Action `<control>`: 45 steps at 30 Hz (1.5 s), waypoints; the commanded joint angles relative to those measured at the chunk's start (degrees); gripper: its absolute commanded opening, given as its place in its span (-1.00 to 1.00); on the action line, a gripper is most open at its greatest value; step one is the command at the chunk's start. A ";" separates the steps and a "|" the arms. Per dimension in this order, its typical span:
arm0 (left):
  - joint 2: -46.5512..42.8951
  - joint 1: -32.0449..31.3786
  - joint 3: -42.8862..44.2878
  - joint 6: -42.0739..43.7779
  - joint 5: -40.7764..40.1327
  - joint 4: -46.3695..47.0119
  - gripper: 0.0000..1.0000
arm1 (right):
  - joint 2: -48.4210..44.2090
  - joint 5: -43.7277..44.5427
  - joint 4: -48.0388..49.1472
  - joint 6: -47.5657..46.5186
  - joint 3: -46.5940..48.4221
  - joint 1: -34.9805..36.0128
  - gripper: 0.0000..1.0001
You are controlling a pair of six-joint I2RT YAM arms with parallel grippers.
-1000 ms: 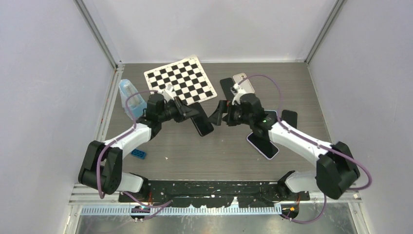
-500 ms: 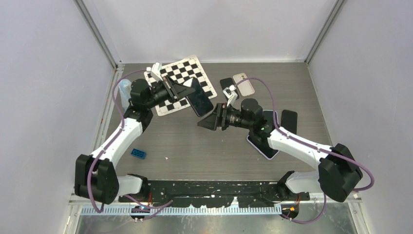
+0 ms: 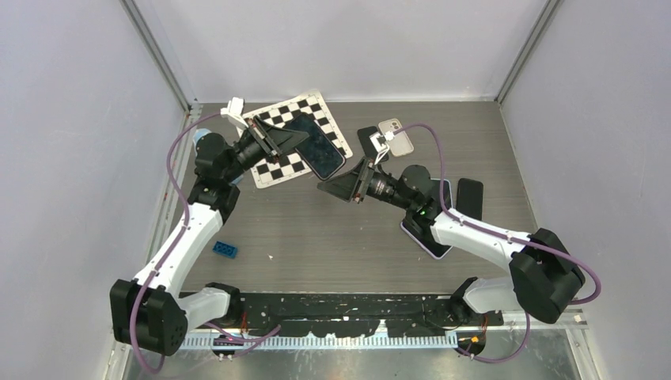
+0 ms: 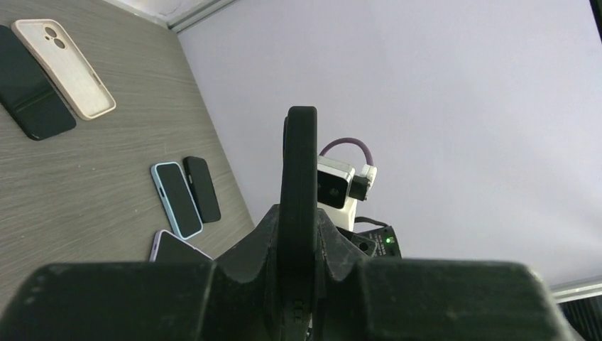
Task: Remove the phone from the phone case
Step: Remove the phone case from the phone.
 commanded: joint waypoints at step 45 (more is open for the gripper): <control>4.33 0.25 -4.63 -18.48 -0.18 3.25 -1.00 | -5.30 9.00 -15.39 -20.00 3.65 0.19 -0.73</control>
